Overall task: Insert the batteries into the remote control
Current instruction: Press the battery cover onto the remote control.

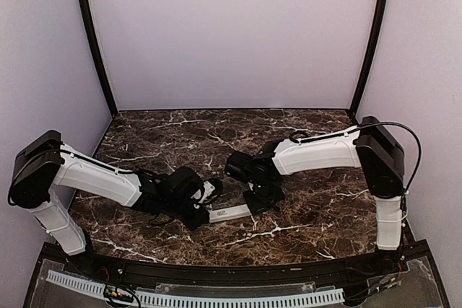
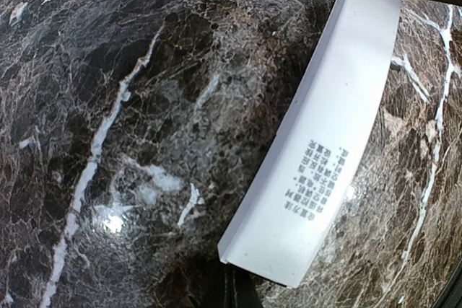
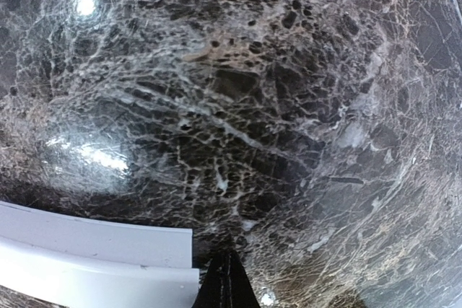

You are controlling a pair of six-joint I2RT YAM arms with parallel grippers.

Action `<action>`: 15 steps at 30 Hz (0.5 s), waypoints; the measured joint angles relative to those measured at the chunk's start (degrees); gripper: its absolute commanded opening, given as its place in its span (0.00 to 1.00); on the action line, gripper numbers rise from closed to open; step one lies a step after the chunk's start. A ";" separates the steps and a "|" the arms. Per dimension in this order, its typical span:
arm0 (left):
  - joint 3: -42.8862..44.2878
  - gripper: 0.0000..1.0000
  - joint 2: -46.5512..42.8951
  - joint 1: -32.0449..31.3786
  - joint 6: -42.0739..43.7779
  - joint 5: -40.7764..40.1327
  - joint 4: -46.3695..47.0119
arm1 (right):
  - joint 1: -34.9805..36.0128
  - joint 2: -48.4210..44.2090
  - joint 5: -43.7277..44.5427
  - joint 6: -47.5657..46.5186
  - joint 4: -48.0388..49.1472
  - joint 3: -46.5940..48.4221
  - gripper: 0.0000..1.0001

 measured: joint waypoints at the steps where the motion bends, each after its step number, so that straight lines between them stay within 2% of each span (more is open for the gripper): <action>1: 0.00 0.00 0.00 0.00 0.11 0.20 -0.13 | 0.00 0.11 0.02 0.00 -0.02 0.20 0.00; 10: -0.02 0.00 -0.02 0.04 0.50 0.50 -0.46 | 0.02 0.48 0.24 0.02 0.07 0.61 0.00; 15: -0.44 0.00 -0.13 0.00 0.46 -0.79 0.39 | -0.68 -2.21 -0.07 -0.09 4.28 -3.52 0.00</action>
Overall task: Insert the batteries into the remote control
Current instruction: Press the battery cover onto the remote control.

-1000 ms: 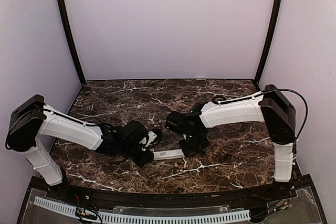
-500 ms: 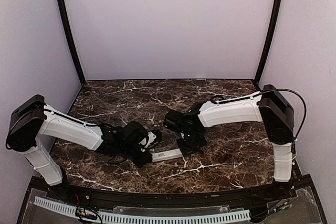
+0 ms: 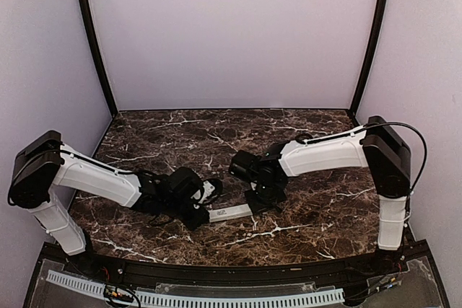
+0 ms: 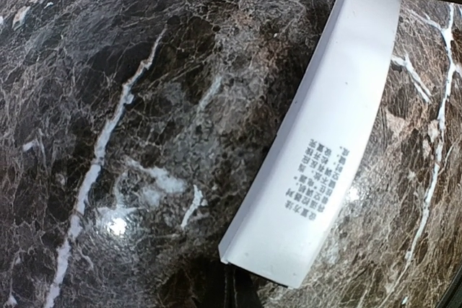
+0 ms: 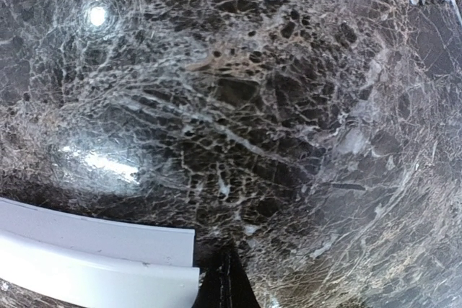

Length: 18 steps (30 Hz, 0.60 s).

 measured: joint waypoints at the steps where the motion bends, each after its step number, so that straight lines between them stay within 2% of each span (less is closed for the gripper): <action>1: -0.02 0.00 0.00 0.00 0.00 -0.44 0.13 | -0.20 -0.55 -0.22 -0.02 0.94 -0.83 0.00; 7: -0.02 0.00 0.00 0.00 0.00 -2.80 0.48 | -1.55 -2.69 -1.95 -0.52 4.39 -3.93 0.00; 18: -0.02 0.00 0.00 0.00 0.00 -4.04 0.48 | -3.91 -4.11 -0.44 -3.30 1.84 -4.55 0.00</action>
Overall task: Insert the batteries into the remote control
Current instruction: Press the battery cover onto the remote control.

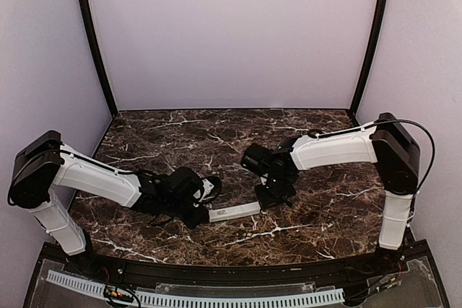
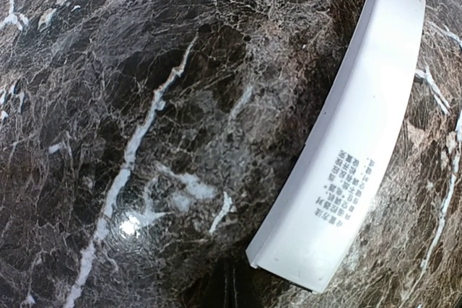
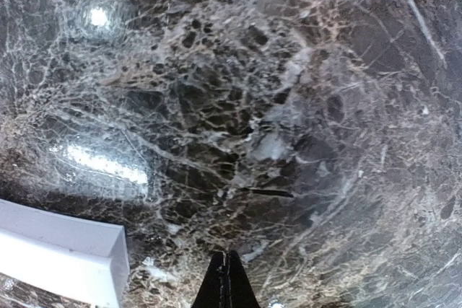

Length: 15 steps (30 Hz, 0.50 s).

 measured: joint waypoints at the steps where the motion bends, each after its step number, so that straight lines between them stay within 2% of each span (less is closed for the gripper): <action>1: 0.00 0.00 0.00 0.00 0.00 -0.02 0.00 | -0.26 -0.68 -0.02 -0.70 -0.42 -0.07 0.00; 7: 0.00 0.00 0.00 0.00 0.02 -0.07 0.00 | -0.02 -5.99 -4.22 -5.51 2.10 -0.02 0.00; 15: 0.00 0.00 0.00 -0.02 0.02 -0.04 0.00 | 2.29 -5.73 -10.93 -8.70 5.81 1.07 0.00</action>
